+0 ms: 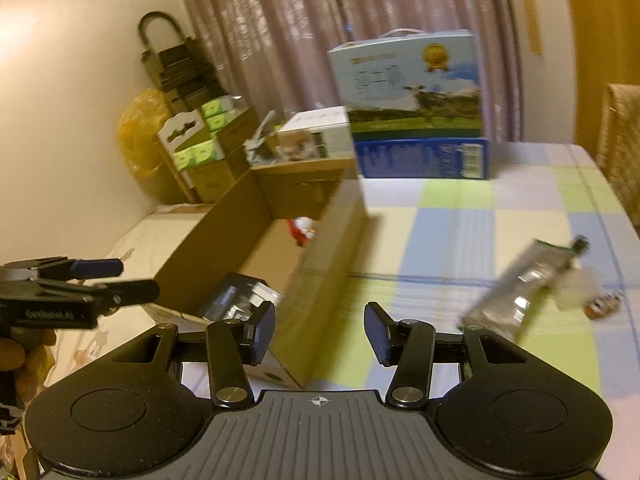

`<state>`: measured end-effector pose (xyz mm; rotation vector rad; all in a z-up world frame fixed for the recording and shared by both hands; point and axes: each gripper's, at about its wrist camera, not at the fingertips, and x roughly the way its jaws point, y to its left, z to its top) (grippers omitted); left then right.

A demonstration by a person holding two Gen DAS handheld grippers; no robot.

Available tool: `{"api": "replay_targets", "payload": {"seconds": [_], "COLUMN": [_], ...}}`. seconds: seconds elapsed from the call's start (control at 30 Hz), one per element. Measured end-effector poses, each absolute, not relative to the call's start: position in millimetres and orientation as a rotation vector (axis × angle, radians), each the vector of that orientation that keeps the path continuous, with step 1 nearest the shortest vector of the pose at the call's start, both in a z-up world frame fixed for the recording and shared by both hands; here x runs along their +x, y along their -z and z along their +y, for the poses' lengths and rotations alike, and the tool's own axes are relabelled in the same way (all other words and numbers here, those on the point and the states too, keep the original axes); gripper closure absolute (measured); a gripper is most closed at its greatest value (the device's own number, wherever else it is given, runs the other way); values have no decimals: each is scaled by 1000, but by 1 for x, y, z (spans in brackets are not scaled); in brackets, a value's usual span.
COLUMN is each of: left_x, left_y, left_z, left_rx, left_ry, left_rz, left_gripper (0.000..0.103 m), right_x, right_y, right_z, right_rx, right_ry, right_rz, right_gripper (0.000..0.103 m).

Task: Organize objects
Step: 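Move both tools back over the remaining table items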

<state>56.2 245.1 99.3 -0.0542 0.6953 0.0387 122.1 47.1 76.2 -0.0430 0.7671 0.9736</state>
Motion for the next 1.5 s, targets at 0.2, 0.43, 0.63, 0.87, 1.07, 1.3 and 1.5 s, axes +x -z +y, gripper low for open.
{"api": "replay_targets", "payload": {"seconds": [0.2,0.43,0.63,0.87,1.07,1.3,1.5], "left_x": [51,49,55,70,88,115,144], "left_y": [-109,-114,-115,-116,-113,-107,-94], "left_z": [206,163,130,95,72,52,36], "left_rx": [-38,-25,-9,16,46,62,104], "left_ry": [12,62,113,168,205,252,277], "left_rz": [673,656,660,670,686,716,748], "left_gripper": [8,1,1,1,1,1,1], "right_x": [117,123,134,152,167,194,220], "right_y": [-81,-87,-92,-96,-98,-93,-85], "right_z": [-9,-66,-107,-147,-169,-179,-177], "right_rx": [-35,-12,17,49,33,-76,-236], "right_ry": [-888,-804,-737,-667,-649,-676,-748], "right_rz": [740,729,723,722,720,720,704], "right_gripper": [56,56,55,55,55,55,55]}}
